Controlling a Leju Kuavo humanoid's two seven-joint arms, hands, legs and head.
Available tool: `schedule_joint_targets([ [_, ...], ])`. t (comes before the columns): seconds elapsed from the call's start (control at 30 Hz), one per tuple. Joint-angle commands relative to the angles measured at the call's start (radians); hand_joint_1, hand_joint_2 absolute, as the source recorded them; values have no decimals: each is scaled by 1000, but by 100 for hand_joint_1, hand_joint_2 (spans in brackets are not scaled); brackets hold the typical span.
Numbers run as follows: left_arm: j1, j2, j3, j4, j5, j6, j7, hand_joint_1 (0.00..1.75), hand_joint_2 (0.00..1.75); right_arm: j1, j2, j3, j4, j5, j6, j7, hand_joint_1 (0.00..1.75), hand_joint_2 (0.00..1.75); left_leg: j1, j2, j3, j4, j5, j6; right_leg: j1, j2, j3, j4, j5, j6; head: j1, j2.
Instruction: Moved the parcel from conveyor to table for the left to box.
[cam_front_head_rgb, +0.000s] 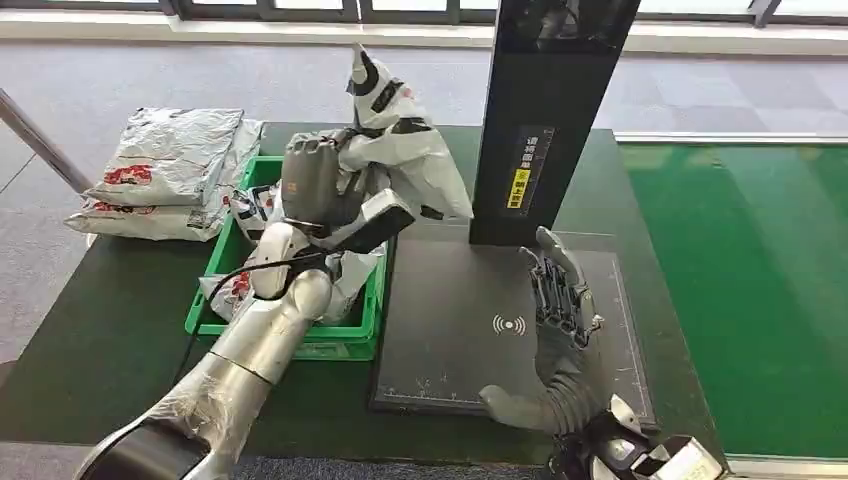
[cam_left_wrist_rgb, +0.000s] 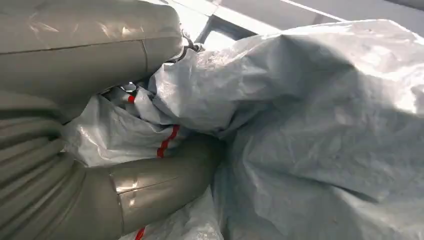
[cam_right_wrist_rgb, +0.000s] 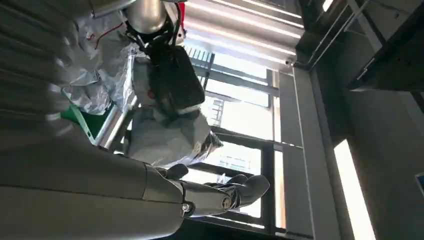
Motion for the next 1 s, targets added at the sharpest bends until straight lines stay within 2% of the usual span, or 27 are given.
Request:
schedule_joint_targets([
  [0.03,-79,77,254,298,-57,-25,2,175,175,45,-17,-36,-46,26,-7,3,0,175,0,3,6,-4,0,-1,0,3,4,-3,0,-1,0,0],
  [0.13,-76,72,255,411,-133,-75,71,175,175,46,-16,-42,-48,31,-4,3,0,175,1,1,6,-4,0,-1,1,1,5,-4,0,-1,0,0],
  [0.23,-67,71,261,442,-141,-85,73,175,175,44,-15,-45,-45,31,0,3,0,175,0,1,4,-2,-1,0,0,0,4,-2,-1,-1,0,0],
  [0.33,-65,86,256,520,-184,-188,136,175,175,30,-17,-50,-26,31,15,3,0,175,1,1,5,-2,-1,0,1,0,4,-3,-1,-2,0,0],
  [0.67,-57,93,257,534,-200,-195,148,175,175,24,-17,-51,-20,29,22,3,0,175,0,1,2,-1,-1,-1,0,0,2,-1,-1,-2,0,0],
  [0.83,52,112,264,550,-257,-244,167,175,175,-21,-28,-57,31,24,33,3,0,175,0,4,5,-3,-1,0,0,3,4,-3,0,-1,0,0],
  [0.97,57,132,267,612,-301,-306,222,175,175,-15,-42,-41,26,26,14,3,0,175,0,4,9,-5,-2,-1,0,4,8,-5,-1,-2,0,0],
  [1.0,59,132,273,607,-302,-284,227,117,175,-12,-44,-38,24,27,10,3,0,175,0,5,11,-6,-2,-1,0,4,9,-5,-1,-2,0,0],
])
